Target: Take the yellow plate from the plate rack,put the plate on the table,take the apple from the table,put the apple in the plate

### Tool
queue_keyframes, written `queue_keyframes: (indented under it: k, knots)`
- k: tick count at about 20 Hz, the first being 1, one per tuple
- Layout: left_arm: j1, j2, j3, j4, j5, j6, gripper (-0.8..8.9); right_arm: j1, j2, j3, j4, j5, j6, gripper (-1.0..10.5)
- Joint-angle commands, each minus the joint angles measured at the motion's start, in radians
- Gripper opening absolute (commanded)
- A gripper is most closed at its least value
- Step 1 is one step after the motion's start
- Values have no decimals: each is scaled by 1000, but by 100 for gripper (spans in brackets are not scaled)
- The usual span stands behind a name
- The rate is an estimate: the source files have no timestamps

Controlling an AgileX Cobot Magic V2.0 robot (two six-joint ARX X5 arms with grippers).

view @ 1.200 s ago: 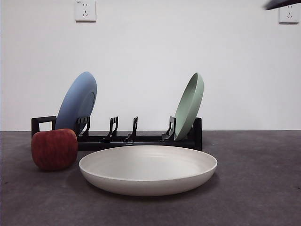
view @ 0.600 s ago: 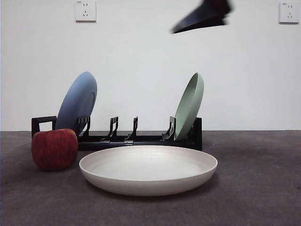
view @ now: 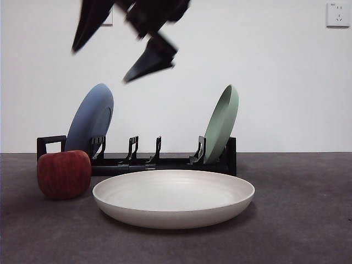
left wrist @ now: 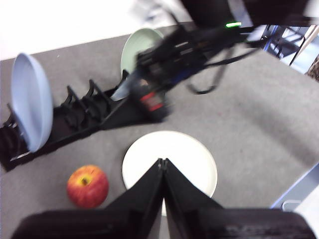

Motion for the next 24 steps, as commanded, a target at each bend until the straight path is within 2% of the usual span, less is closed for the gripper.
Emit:
queue_keyframes:
  k: [1, 6, 8, 16, 24]
  knots:
    - [2, -23, 12, -39, -3, -10, -7, 29, 122, 99, -34, 18, -36, 639]
    - [2, -34, 63, -154, 0, -10, -7, 74, 287, 224, -54, 27, -27, 641]
    - [2, -35, 64, -176, 0, -10, -7, 87, 325, 238, -56, 62, -23, 677]
    - [2, -35, 64, -218, 4, -10, -7, 93, 386, 238, -85, 121, -16, 695]
    - [2, -35, 64, -218, 5, -9, -7, 105, 404, 238, -105, 111, 2, 694]
